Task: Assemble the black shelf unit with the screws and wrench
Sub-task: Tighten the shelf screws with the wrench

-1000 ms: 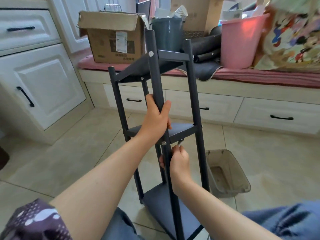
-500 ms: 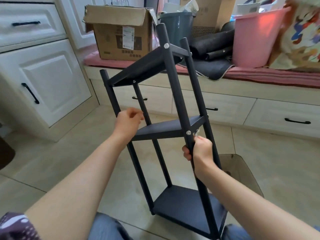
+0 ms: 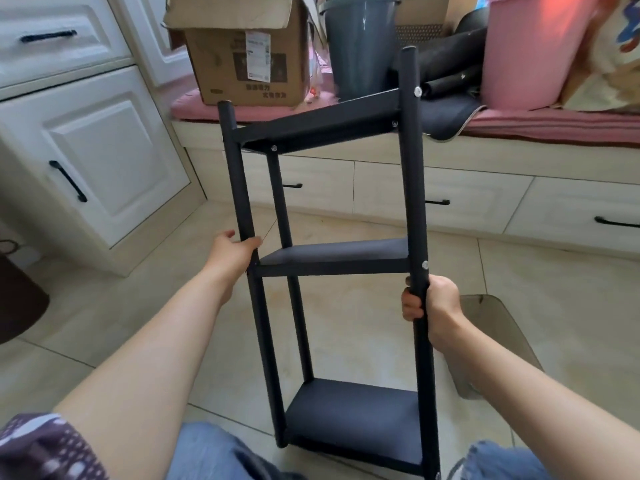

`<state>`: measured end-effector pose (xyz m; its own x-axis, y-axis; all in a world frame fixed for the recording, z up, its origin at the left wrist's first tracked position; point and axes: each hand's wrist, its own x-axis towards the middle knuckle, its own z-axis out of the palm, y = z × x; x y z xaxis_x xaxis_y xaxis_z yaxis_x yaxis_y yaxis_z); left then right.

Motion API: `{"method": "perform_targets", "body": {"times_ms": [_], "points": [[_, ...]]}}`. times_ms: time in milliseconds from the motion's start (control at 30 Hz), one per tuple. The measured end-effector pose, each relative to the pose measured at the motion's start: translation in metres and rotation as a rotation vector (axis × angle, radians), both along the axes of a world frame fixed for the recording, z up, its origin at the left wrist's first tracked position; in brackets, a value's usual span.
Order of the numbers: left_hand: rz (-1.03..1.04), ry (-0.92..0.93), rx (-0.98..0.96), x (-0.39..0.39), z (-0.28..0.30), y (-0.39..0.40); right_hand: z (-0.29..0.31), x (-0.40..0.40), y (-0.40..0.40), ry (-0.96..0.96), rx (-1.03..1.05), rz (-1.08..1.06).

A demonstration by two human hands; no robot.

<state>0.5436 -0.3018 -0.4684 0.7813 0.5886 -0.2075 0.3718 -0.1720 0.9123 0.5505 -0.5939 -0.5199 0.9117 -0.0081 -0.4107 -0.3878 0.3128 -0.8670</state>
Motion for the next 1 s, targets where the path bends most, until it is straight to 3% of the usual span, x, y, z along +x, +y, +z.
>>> {"method": "perform_targets", "body": {"times_ms": [133,467,833,1000], "points": [[-0.054,-0.065,-0.105,0.002,-0.001,-0.005,-0.009,0.001,-0.005,-0.019,-0.027,-0.008],[0.091,-0.349,-0.322,-0.004,0.009,0.002,-0.006,0.02,-0.005,-0.24,-0.153,-0.07],[0.074,-0.399,-0.095,-0.009,0.017,-0.006,-0.022,0.033,0.013,-0.237,-0.236,-0.179],[0.084,-0.413,-0.044,-0.008,0.021,-0.016,-0.028,0.038,0.002,-0.302,-0.503,-0.26]]}}
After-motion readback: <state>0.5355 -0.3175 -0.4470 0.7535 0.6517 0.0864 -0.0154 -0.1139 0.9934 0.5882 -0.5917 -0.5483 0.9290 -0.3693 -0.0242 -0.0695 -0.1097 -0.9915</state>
